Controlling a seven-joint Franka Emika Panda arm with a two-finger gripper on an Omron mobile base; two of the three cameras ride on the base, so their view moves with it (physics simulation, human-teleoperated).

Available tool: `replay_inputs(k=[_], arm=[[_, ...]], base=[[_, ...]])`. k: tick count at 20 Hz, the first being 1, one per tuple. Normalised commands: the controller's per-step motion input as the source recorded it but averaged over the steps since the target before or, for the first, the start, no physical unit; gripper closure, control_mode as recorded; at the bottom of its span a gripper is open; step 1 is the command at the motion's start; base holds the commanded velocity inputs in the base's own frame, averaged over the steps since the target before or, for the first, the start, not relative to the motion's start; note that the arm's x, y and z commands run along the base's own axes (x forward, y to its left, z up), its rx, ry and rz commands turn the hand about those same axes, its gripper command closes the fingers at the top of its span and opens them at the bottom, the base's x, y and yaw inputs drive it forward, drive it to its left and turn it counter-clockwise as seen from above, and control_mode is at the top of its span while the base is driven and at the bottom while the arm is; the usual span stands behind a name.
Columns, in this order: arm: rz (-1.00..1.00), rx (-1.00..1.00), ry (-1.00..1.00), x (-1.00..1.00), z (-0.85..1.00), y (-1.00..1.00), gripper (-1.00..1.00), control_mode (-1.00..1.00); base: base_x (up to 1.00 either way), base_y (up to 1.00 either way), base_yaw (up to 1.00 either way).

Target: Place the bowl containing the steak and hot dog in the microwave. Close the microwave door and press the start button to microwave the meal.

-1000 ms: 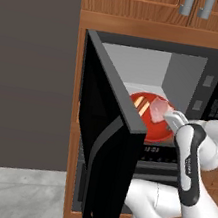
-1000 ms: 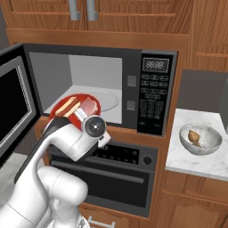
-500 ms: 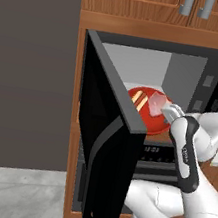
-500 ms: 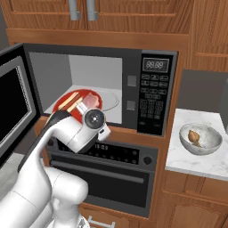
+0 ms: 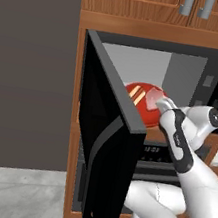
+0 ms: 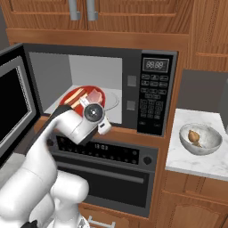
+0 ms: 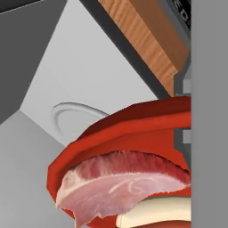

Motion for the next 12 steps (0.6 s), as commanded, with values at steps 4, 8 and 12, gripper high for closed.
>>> replay_inputs(k=[4, 8, 12], arm=[[-0.04, 0.00, 0.00, 0.36, 0.00, 0.00, 1.00, -1.00], [-0.04, 0.04, 0.01, 0.42, 0.00, 0.00, 1.00, -1.00], [-0.06, 0.04, 0.05, 0.44, 0.00, 0.02, 1.00, -1.00]], base=[[0.00, 0.00, 0.00], [0.00, 0.00, 0.00], [0.00, 0.00, 0.00]])
